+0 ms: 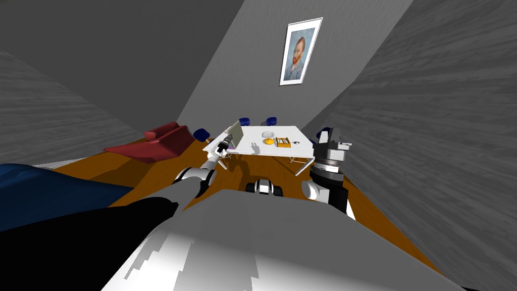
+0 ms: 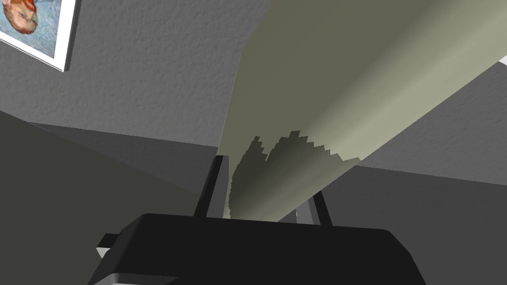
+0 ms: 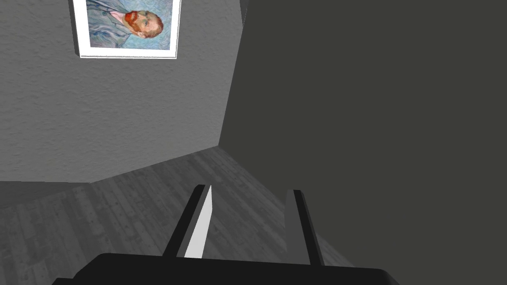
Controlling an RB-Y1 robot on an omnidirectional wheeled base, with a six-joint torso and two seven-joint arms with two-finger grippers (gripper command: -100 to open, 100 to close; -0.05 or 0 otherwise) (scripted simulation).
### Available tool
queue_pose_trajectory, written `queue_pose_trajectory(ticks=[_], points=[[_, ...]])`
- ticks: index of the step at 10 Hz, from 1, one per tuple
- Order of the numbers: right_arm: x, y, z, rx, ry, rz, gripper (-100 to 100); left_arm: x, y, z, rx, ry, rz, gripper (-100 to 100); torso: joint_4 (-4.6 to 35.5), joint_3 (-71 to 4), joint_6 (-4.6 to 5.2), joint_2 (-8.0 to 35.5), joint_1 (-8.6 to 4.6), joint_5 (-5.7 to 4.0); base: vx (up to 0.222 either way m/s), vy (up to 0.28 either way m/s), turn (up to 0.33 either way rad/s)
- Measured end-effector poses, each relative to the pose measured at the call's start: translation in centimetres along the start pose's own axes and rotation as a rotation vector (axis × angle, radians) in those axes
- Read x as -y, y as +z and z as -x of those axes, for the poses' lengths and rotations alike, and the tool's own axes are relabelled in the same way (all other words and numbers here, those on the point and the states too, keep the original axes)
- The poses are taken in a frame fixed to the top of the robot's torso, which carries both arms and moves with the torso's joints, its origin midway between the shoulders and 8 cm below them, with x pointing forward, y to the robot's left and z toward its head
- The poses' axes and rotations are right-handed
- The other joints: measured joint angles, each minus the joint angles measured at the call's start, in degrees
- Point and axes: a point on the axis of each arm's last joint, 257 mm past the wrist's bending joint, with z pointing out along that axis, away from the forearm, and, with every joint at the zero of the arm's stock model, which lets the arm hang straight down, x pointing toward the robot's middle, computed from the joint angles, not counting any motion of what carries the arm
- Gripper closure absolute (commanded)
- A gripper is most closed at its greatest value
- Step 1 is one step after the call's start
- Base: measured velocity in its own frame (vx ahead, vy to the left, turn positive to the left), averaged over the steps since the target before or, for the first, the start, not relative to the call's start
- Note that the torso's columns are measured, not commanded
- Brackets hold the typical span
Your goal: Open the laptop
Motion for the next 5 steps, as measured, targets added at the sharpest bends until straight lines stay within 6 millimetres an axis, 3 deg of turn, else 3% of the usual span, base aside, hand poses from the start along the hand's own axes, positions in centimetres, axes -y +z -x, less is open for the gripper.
queue_pose_trajectory(ticks=[2, 5], points=[[0.0, 0.0, 0.0, 0.000, 0.000, 0.000, 0, 0.6, 0.1, 0.2, 0.006, 0.001, -0.012, 100, 0.1, 0.1, 0.06, 0.1, -0.20, -0.11, 0.045, 0.022, 0.021], [0.0, 0.0, 0.0, 0.000, 0.000, 0.000, 0, 0.3, -1.6, -1.1, -0.011, 0.002, -0.008, 100, -0.2, -0.2, 0.03, -0.3, 0.08, 0.11, 0.056, 0.014, 0.017]])
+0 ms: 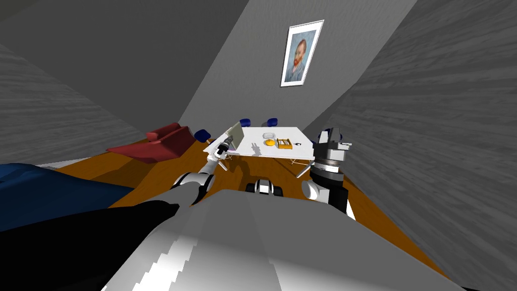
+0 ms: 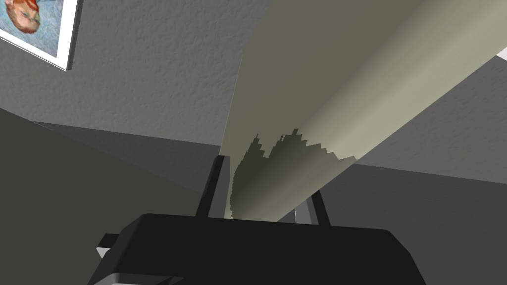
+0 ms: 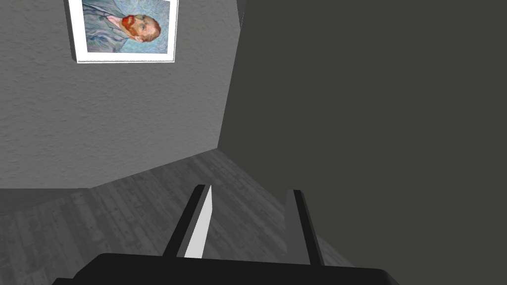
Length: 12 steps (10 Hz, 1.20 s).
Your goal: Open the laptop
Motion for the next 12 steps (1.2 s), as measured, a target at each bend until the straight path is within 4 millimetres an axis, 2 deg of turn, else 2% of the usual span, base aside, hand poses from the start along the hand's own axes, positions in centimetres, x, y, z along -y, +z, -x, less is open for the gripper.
queue_pose_trajectory(ticks=[1, 3, 7, 12], points=[[0.0, 0.0, 0.0, 0.000, 0.000, 0.000, 0, 0.5, -0.2, 0.2, 0.006, 0.004, -0.013, 100, 0.1, 0.1, 0.10, 0.2, -0.10, -0.02, 0.071, 0.030, 0.060], [0.0, 0.0, 0.0, 0.000, 0.000, 0.000, 0, 0.8, -0.9, -0.9, -0.006, 0.002, -0.010, 100, -0.1, -0.1, 0.09, -0.2, 0.00, 0.03, 0.073, 0.023, 0.016], [0.0, 0.0, 0.0, 0.000, 0.000, 0.000, 0, 1.6, -2.4, -1.1, -0.003, 0.009, -0.035, 100, -0.1, 0.0, 0.04, -0.1, -0.01, 0.09, 0.047, 0.010, 0.020], [0.0, 0.0, 0.0, 0.000, 0.000, 0.000, 0, 2.8, -5.2, -2.0, -0.004, 0.009, -0.054, 100, -0.2, 0.0, -0.09, -0.2, 0.11, 0.19, 0.053, 0.014, 0.015]])
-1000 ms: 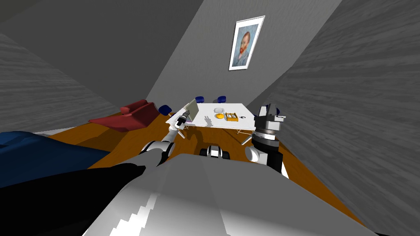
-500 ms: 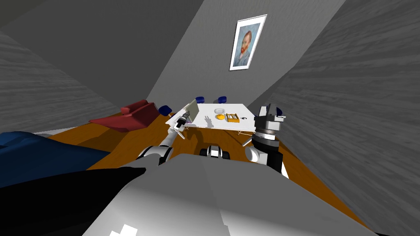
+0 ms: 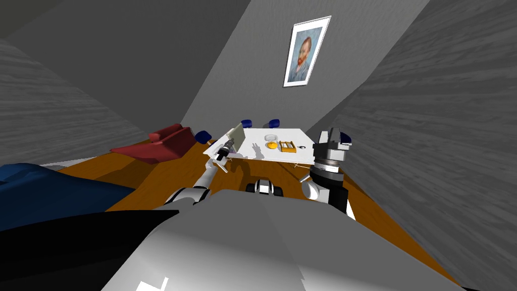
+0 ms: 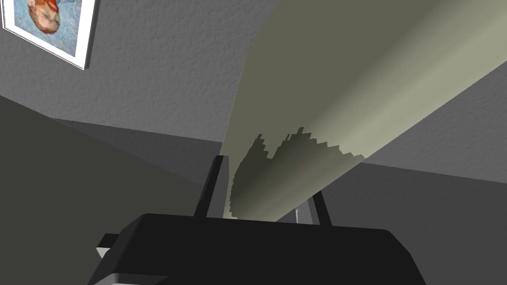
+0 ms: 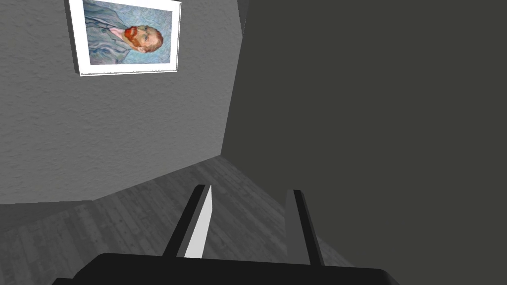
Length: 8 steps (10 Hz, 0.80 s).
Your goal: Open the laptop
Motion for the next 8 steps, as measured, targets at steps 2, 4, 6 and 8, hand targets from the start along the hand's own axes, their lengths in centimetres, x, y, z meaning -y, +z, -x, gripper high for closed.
queue_pose_trajectory(ticks=[2, 4, 6, 8], points=[[0.0, 0.0, 0.0, 0.000, 0.000, 0.000, 0, 0.8, -0.9, -0.2, -0.001, -0.002, -0.009, 100, 0.1, 0.0, 0.13, 0.1, 0.04, -0.02, 0.029, 0.016, -0.004], [0.0, 0.0, 0.0, 0.000, 0.000, 0.000, 0, 1.1, -1.7, -0.1, 0.002, 0.002, -0.016, 100, 0.0, 0.2, 0.03, 0.2, -0.05, 0.05, 0.042, 0.013, 0.016], [0.0, 0.0, 0.0, 0.000, 0.000, 0.000, 0, 1.6, -2.5, -0.8, -0.003, -0.006, -0.016, 100, 0.0, 0.0, 0.03, -0.1, 0.09, -0.02, 0.069, 0.015, 0.026], [0.0, 0.0, 0.0, 0.000, 0.000, 0.000, 0, 2.3, -3.6, -0.3, 0.001, -0.004, -0.026, 100, 0.1, 0.2, 0.05, 0.3, -0.07, -0.06, 0.021, 0.007, -0.006]])
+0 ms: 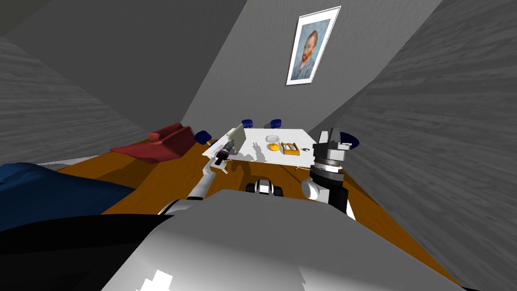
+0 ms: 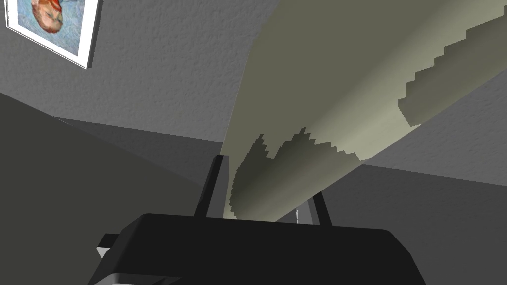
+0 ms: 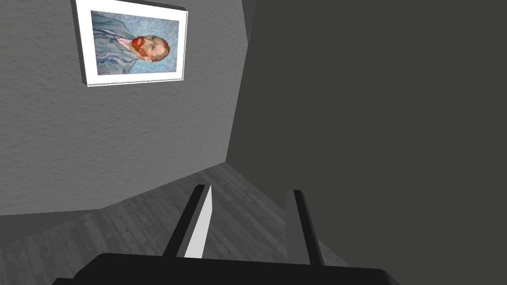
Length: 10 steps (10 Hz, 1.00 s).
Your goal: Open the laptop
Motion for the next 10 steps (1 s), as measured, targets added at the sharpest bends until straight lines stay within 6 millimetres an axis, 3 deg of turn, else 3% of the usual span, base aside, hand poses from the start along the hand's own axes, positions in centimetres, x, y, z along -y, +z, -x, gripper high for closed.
queue_pose_trajectory(ticks=[10], points=[[0.0, 0.0, 0.0, 0.000, 0.000, 0.000, 0, 2.4, -5.7, -0.6, -0.004, -0.010, -0.003, 100, 0.1, 0.2, -0.08, 0.3, -0.06, -0.07, 0.049, 0.012, 0.015]])
